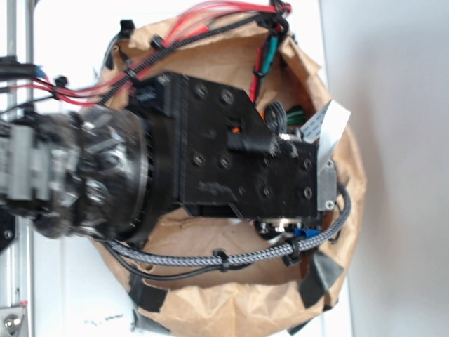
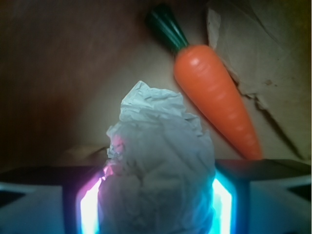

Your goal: Grab the white paper.

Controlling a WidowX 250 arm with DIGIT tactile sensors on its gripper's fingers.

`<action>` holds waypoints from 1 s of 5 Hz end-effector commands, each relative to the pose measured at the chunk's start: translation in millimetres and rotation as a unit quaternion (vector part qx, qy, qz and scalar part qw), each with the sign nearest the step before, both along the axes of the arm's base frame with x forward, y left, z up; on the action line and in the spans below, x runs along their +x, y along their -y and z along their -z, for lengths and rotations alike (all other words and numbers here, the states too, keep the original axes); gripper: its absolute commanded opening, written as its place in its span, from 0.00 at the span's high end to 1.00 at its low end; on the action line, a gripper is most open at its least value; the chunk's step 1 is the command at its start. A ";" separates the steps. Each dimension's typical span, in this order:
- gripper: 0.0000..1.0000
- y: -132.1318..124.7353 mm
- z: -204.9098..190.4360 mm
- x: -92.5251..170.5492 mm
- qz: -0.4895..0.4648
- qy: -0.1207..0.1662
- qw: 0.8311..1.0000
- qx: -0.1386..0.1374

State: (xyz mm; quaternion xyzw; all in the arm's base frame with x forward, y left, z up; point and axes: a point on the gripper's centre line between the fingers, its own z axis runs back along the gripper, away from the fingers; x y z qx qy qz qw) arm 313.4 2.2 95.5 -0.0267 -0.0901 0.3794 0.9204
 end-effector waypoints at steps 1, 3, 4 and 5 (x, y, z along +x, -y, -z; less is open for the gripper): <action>1.00 -26.7 -55.7 -10.5 0.091 -0.025 0.995 0.034; 1.00 -67.6 -92.8 -29.2 0.108 -0.004 0.993 0.055; 1.00 -75.8 -104.3 -39.7 0.092 0.018 0.995 0.047; 1.00 -63.4 -104.1 -48.3 0.102 0.051 0.990 0.087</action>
